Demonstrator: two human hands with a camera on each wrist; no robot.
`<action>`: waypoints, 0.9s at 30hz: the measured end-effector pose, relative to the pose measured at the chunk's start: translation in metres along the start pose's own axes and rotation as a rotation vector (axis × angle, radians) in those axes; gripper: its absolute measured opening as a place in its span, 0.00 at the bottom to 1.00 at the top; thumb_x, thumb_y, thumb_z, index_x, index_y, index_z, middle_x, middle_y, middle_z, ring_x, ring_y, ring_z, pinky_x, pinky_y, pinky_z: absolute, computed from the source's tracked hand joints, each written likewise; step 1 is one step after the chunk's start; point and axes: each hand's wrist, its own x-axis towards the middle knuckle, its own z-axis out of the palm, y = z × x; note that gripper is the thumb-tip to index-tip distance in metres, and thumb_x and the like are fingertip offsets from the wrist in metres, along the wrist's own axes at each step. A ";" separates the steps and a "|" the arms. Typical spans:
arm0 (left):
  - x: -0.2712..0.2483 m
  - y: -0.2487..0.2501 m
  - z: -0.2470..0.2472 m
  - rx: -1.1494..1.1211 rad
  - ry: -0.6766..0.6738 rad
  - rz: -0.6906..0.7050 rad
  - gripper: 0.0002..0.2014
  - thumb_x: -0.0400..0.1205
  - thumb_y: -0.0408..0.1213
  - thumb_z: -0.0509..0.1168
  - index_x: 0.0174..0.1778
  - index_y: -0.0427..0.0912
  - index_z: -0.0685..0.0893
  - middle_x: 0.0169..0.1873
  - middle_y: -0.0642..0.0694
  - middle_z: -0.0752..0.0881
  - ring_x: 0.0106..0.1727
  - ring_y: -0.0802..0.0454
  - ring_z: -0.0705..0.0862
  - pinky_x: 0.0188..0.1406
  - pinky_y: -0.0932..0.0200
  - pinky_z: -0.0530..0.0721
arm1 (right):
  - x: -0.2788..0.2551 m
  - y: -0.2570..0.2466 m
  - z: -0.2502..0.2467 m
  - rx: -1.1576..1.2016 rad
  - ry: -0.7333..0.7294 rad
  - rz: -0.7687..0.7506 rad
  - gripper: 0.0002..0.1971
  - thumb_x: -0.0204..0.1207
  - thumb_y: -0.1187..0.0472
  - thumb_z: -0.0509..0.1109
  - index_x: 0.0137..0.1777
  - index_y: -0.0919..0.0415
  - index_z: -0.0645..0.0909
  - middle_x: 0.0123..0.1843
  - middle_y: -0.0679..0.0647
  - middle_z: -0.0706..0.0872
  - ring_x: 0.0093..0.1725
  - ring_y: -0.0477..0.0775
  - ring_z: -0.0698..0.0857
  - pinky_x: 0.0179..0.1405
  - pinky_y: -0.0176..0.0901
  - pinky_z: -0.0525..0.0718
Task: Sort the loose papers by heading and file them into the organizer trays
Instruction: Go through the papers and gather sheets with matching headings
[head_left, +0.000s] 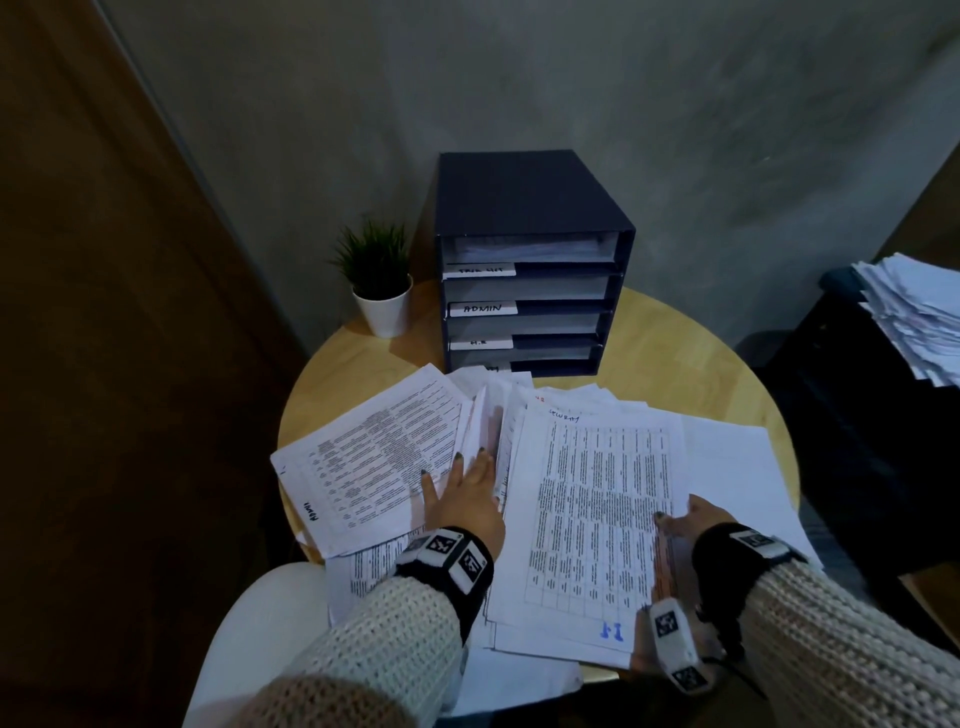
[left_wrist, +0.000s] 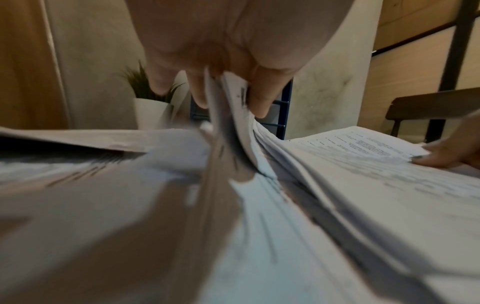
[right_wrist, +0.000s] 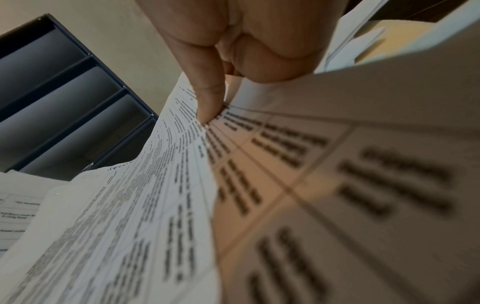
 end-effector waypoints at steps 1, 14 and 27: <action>0.001 0.000 -0.001 -0.037 -0.019 0.017 0.29 0.86 0.35 0.46 0.84 0.47 0.44 0.83 0.56 0.44 0.85 0.51 0.42 0.81 0.36 0.38 | 0.000 0.000 0.001 -0.001 0.001 -0.002 0.33 0.84 0.53 0.62 0.83 0.66 0.55 0.84 0.59 0.59 0.81 0.59 0.65 0.76 0.43 0.65; -0.008 0.010 -0.005 -0.479 0.125 0.156 0.25 0.82 0.30 0.57 0.74 0.56 0.72 0.72 0.69 0.66 0.81 0.67 0.50 0.79 0.38 0.29 | 0.014 0.008 0.003 0.002 -0.035 0.013 0.33 0.81 0.52 0.66 0.81 0.66 0.60 0.82 0.59 0.65 0.79 0.59 0.68 0.77 0.48 0.67; -0.010 0.013 -0.009 -0.656 0.225 0.178 0.25 0.77 0.17 0.58 0.65 0.45 0.82 0.55 0.53 0.67 0.49 0.58 0.76 0.45 0.89 0.68 | 0.016 0.008 0.004 0.004 -0.011 0.034 0.30 0.82 0.54 0.65 0.80 0.67 0.62 0.81 0.60 0.66 0.78 0.60 0.69 0.74 0.45 0.69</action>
